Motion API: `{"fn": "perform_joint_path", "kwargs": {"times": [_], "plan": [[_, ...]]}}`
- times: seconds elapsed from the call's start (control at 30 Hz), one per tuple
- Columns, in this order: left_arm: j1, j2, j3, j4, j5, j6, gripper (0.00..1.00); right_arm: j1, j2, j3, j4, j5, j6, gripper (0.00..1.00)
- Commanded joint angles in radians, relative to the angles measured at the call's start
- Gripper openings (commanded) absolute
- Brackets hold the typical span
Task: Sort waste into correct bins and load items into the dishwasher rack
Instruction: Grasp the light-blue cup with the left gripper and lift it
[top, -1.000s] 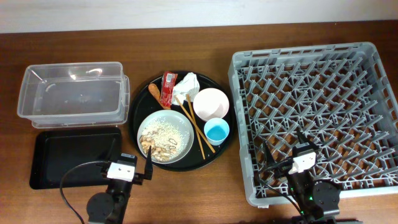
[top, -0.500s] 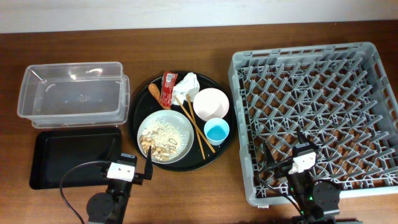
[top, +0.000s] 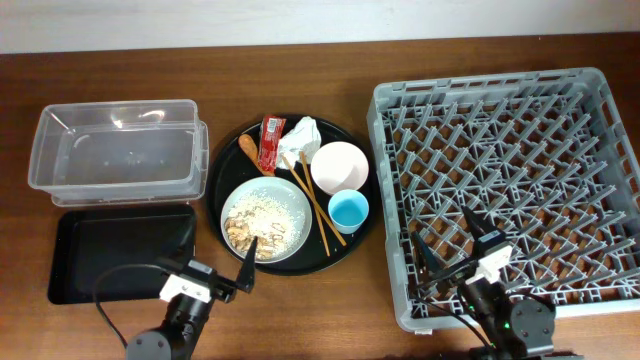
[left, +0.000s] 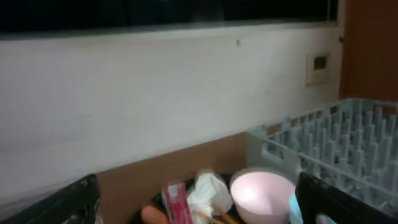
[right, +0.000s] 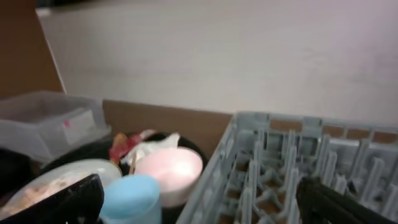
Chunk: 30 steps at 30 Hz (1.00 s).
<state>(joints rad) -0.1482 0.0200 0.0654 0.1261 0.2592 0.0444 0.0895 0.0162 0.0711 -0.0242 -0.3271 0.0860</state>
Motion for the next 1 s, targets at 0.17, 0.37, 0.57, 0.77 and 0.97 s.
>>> {"fn": "perform_joint_path", "kwargs": {"times": [0.17,0.37,0.57,0.77,0.97], "plan": [[0.007,0.424,0.527,-0.431,-0.046,-0.033,0.99,-0.005,0.269,0.444,-0.425,0.018,0.054,0.98],[0.005,0.946,1.061,-0.866,0.091,-0.033,0.99,-0.005,0.711,0.906,-0.79,-0.002,0.054,0.98],[0.004,1.224,1.353,-1.04,0.286,-0.083,0.99,-0.005,0.986,1.183,-0.964,-0.118,0.053,0.98],[-0.164,1.409,1.353,-1.071,0.135,-0.087,0.99,-0.005,1.119,1.182,-1.017,-0.039,0.149,0.98],[-0.393,1.66,1.353,-1.041,-0.074,-0.145,0.67,-0.005,1.199,1.182,-1.117,0.183,0.293,0.98]]}}
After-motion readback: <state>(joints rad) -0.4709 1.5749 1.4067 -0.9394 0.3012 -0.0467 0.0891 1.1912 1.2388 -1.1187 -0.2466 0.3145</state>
